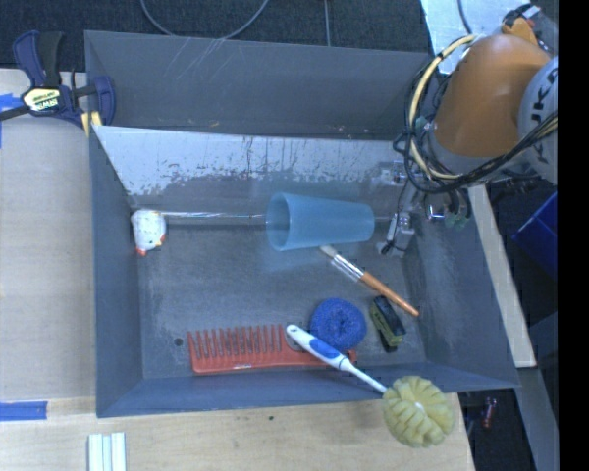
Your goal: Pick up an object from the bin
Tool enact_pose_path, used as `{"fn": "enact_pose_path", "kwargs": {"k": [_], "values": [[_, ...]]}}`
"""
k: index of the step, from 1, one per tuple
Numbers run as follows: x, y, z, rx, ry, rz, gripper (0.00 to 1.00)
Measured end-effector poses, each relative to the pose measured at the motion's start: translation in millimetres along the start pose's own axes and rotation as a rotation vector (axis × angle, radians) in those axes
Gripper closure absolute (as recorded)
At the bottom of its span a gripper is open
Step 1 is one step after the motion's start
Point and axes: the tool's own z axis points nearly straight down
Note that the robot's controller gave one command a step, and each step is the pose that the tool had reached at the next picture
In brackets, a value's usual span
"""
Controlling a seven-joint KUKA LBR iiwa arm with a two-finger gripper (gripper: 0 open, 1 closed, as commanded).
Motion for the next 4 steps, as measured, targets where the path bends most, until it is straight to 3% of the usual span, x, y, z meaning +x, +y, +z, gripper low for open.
{"fn": "enact_pose_path", "kwargs": {"k": [1,2,3,4], "values": [[28.1,46,63,0.000,0.017,0.274,0.00],[11.1,35,92,0.002,-0.003,0.099,0.00],[87.1,38,90,0.002,0.010,0.687,1.00],[86.6,38,90,0.003,0.010,0.684,1.00]]}}
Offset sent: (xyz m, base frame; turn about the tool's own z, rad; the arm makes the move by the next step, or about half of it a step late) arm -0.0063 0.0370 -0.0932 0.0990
